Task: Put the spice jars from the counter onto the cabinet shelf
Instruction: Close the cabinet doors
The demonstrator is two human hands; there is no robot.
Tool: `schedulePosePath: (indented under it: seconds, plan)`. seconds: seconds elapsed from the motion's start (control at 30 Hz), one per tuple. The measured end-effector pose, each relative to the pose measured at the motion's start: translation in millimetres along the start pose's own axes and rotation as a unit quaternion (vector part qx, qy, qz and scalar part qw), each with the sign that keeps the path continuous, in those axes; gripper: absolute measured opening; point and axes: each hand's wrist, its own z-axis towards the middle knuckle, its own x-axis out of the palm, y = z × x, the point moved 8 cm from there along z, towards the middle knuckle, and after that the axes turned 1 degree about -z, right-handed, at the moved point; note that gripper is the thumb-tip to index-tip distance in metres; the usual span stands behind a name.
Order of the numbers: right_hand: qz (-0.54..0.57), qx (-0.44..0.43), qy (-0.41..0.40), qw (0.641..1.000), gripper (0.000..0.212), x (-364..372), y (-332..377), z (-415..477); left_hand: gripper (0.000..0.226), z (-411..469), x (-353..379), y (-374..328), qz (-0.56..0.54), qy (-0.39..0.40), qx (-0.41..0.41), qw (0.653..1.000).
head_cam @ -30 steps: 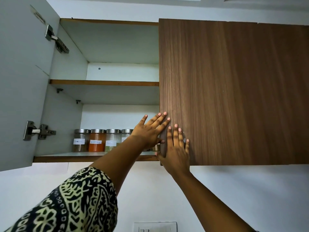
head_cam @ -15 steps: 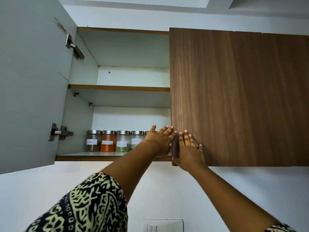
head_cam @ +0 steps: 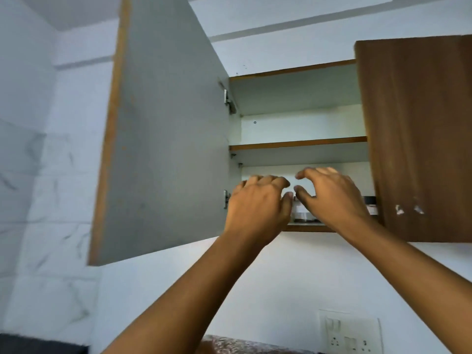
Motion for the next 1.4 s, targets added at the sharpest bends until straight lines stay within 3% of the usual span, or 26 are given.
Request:
schedulePosePath:
  seconds: [0.17,0.3,0.37,0.47,0.6,0.7,0.83,1.23,1.4]
  plan:
    - [0.073,-0.083,-0.058,0.992,0.03,-48.4,110.1,5.3,0.032,-35.9,-100.0,52.9,0.015,-0.13,-0.034,0.991]
    - [0.116,-0.159,-0.105,0.975,0.029,-72.5,181.7,18.6,0.046,-59.8,-157.8,96.6,0.021,-0.24,-0.107,0.965]
    - [0.13,-0.214,-0.126,0.96,0.034,-81.5,215.4,23.3,0.061,-66.7,-160.0,125.9,-0.03,-0.23,-0.189,0.954]
    - [0.071,-0.293,-0.095,0.949,0.042,-81.3,269.0,32.1,0.069,-73.0,-147.6,158.4,-0.212,-0.159,-0.302,0.916]
    - [-0.026,-0.334,-0.022,0.942,0.046,-56.7,297.8,47.5,0.054,-76.9,-144.6,158.8,-0.319,-0.194,-0.284,0.883]
    - [-0.069,-0.333,-0.004,0.941,0.046,-45.3,284.7,51.0,0.048,-78.7,-140.0,151.9,-0.352,-0.213,-0.27,0.87]
    - [-0.077,-0.332,-0.049,0.939,0.045,-56.1,249.0,43.1,0.049,-76.6,-128.4,128.7,-0.403,-0.212,-0.228,0.861]
    - [-0.083,-0.263,-0.143,0.951,0.043,-89.4,55.4,22.2,0.068,-20.6,-17.2,-8.3,-0.391,-0.141,0.016,0.91]
    - [-0.117,-0.238,-0.148,0.953,0.048,-70.3,-42.0,25.7,0.077,19.5,52.6,-56.6,-0.343,-0.116,0.055,0.93]
